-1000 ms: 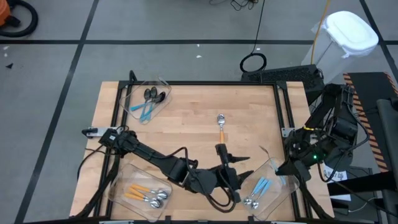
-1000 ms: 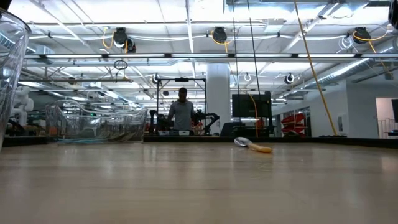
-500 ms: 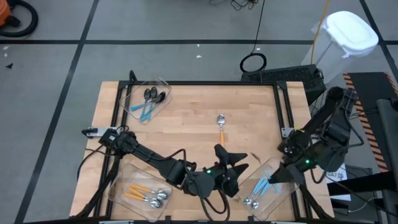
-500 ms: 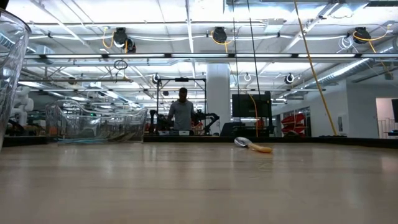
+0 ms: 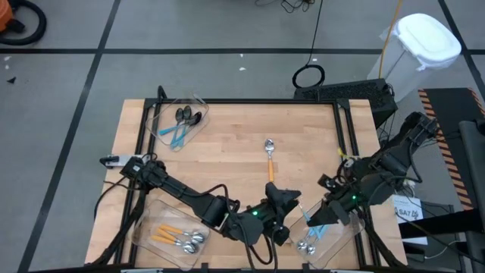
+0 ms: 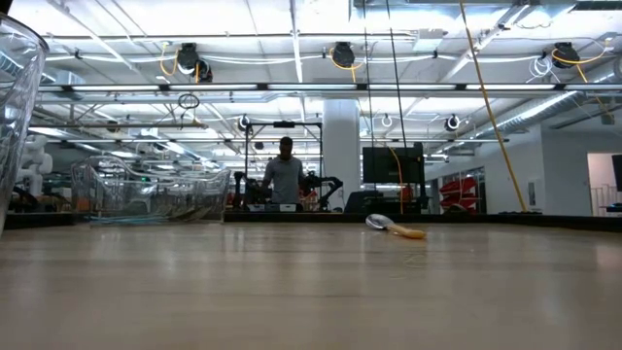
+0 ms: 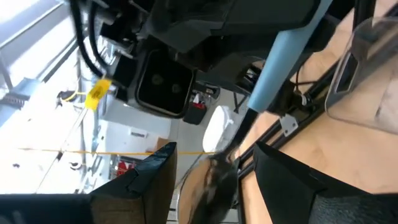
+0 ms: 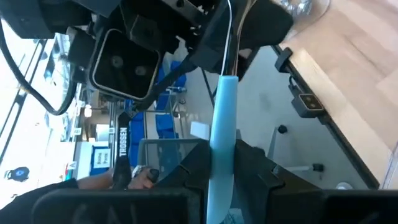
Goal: Sort silverware by color (type)
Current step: Put the light blue spoon into the bottom right transparent bin
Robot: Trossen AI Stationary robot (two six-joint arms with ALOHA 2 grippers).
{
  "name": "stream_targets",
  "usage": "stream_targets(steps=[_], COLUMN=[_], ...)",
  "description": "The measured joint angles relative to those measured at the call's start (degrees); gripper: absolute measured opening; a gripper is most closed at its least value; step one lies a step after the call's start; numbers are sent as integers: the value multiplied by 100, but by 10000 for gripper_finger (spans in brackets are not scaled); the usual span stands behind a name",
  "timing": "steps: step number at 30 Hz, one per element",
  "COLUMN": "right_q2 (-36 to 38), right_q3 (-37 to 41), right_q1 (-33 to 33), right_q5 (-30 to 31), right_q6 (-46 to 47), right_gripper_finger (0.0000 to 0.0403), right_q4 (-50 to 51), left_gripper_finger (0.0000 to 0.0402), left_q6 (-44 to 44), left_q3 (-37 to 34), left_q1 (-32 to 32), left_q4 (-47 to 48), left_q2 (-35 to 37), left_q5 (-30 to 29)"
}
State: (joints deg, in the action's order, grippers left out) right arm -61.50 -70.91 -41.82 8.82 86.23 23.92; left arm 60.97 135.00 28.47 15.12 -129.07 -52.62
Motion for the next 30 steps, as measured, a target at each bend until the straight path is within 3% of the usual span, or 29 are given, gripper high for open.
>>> stream_targets(steps=[13, 25, 30], right_q2=[-157, -157, -154], right_q3=[0, 0, 0], right_q1=[565, 850, 854], right_q5=[-464, -787, -772], right_q6=[139, 162, 194], right_gripper_finger=[45, 46, 68], right_q4=[-353, -370, -315], left_gripper_finger=[201, 54, 14], left_q6=[412, 251, 120], left_q3=[0, 0, 0], left_q1=[-2, -3, 4], left_q4=[192, 372, 558], left_q2=[-22, -24, -24], left_q5=[7, -108, -149])
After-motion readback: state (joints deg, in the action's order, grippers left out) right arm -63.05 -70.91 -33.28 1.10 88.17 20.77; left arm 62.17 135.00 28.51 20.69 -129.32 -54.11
